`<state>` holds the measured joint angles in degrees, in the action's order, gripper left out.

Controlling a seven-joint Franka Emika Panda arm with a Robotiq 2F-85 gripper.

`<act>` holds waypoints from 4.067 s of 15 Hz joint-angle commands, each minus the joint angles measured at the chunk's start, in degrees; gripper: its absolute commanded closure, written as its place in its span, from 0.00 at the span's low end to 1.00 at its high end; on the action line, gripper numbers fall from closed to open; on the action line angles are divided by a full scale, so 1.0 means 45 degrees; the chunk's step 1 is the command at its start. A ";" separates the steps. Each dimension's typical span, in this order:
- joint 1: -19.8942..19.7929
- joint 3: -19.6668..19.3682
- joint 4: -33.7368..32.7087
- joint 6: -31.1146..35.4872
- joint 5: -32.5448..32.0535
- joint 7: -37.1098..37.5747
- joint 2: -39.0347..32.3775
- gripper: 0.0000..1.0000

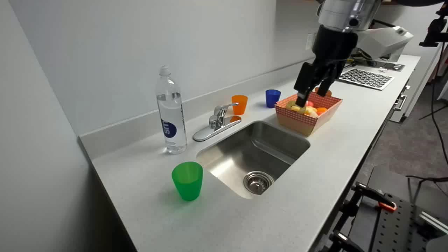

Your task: Pick the stuffed banana and put it on the counter

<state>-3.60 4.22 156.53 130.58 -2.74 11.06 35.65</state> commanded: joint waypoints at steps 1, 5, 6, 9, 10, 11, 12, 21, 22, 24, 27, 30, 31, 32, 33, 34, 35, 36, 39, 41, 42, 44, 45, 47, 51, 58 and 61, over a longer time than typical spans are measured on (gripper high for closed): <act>0.0037 -0.0041 -0.0024 -0.0041 -0.0027 0.0014 -0.0010 0.00; 0.0037 -0.0041 -0.0025 -0.0041 -0.0027 0.0014 -0.0011 0.00; 0.0037 -0.0041 -0.0025 -0.0041 -0.0027 0.0014 -0.0012 0.00; 0.0037 -0.0041 -0.0025 -0.0041 -0.0027 0.0014 -0.0012 0.00; 0.0037 -0.0041 -0.0025 -0.0041 -0.0027 0.0014 -0.0012 0.00; 0.0037 -0.0041 -0.0025 -0.0041 -0.0027 0.0014 -0.0012 0.00; 0.0037 -0.0041 -0.0025 -0.0041 -0.0027 0.0014 -0.0012 0.00; -0.0284 -0.0407 -0.0417 0.0025 -0.0145 -0.0076 -0.0707 0.00; -0.0385 -0.0507 -0.0513 0.0039 -0.0212 -0.0141 -0.0859 0.00; -0.0671 -0.0746 -0.0747 0.0123 -0.0357 -0.0228 -0.1227 0.00; -0.1238 -0.1243 -0.1256 0.0278 -0.0643 -0.0322 -0.2013 0.00; -0.1764 -0.1769 -0.1913 0.0600 -0.0885 -0.0286 -0.2985 0.00; -0.1923 -0.1951 -0.2154 0.0736 -0.0927 -0.0274 -0.3343 0.00; -0.2069 -0.2129 -0.2409 0.0908 -0.0967 -0.0258 -0.3696 0.00; -0.2214 -0.2335 -0.2660 0.1143 -0.0970 -0.0245 -0.4089 0.00; -0.2340 -0.2482 -0.2914 0.1328 -0.1006 -0.0161 -0.4462 0.00; -0.2462 -0.2655 -0.3212 0.1516 -0.1013 -0.0093 -0.4911 0.00; -0.2513 -0.2827 -0.3485 0.1701 -0.0935 -0.0119 -0.5298 0.00; -0.2413 -0.3008 -0.3230 0.1617 -0.0794 -0.0151 -0.5057 0.00; -0.2414 -0.3098 -0.3386 0.1631 -0.0794 -0.0167 -0.5377 0.00; -0.2403 -0.3087 -0.3372 0.1631 -0.0794 -0.0167 -0.5376 0.00; -0.2378 -0.3055 -0.3366 0.1629 -0.0794 -0.0166 -0.5331 0.00; -0.2379 -0.3056 -0.3365 0.1629 -0.0794 -0.0167 -0.5329 0.00; -0.2355 -0.2998 -0.3061 0.1927 -0.0897 -0.0141 -0.5158 0.00; -0.2375 -0.2860 -0.3574 0.2295 -0.0937 0.0634 -0.6034 0.00; -0.2466 -0.3271 -0.5677 0.2389 -0.0820 0.2367 -0.8359 0.00; -0.2410 -0.3670 -0.6588 0.2469 -0.0973 0.3144 -0.9602 0.00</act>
<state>-14.61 -10.78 132.12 140.68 -6.23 21.24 -1.09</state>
